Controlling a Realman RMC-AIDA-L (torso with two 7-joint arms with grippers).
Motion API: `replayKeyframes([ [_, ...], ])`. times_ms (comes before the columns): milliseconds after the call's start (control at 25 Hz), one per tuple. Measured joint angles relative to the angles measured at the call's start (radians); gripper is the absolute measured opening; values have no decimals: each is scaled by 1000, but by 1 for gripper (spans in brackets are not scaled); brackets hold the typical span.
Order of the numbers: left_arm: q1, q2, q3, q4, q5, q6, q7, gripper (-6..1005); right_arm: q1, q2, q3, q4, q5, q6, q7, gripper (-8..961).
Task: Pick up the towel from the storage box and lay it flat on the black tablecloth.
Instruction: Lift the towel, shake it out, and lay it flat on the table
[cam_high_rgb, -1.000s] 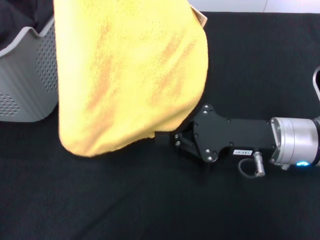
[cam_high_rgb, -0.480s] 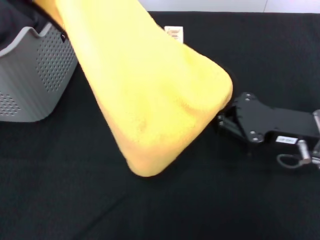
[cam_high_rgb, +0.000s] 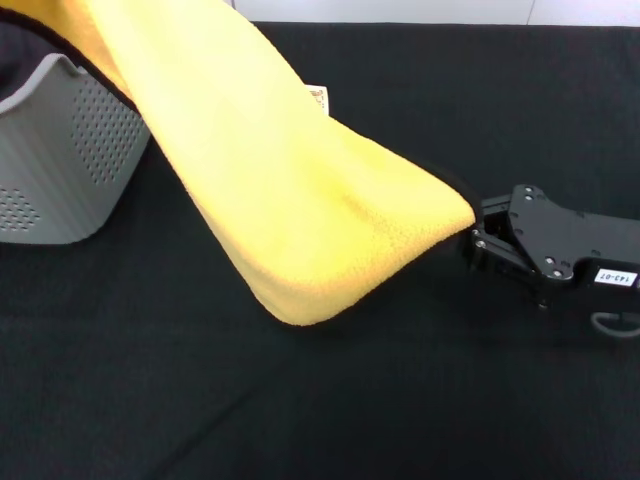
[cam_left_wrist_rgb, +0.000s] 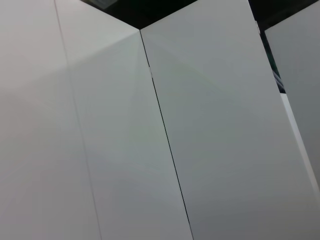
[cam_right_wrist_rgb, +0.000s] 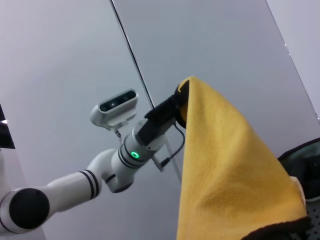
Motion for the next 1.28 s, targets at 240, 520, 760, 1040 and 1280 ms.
replayKeyframes([
  [240,-19,0,4,-24,61,0,13,30,3,-7,3,-5,6,-39,16,17],
  [520,-50,-6,4,-33,142,0,-8,31,19,-25,28,-5,-3,-121,64,19],
  [760,-93,1,42,-40,225,2,-87,32,20,-37,85,-4,-2,-219,87,20],
  [1040,-140,9,153,-33,302,2,-192,34,23,-57,183,-24,-2,-341,120,22],
  [1280,-180,0,191,-30,378,-2,-255,44,24,-76,261,-117,-6,-359,153,23],
])
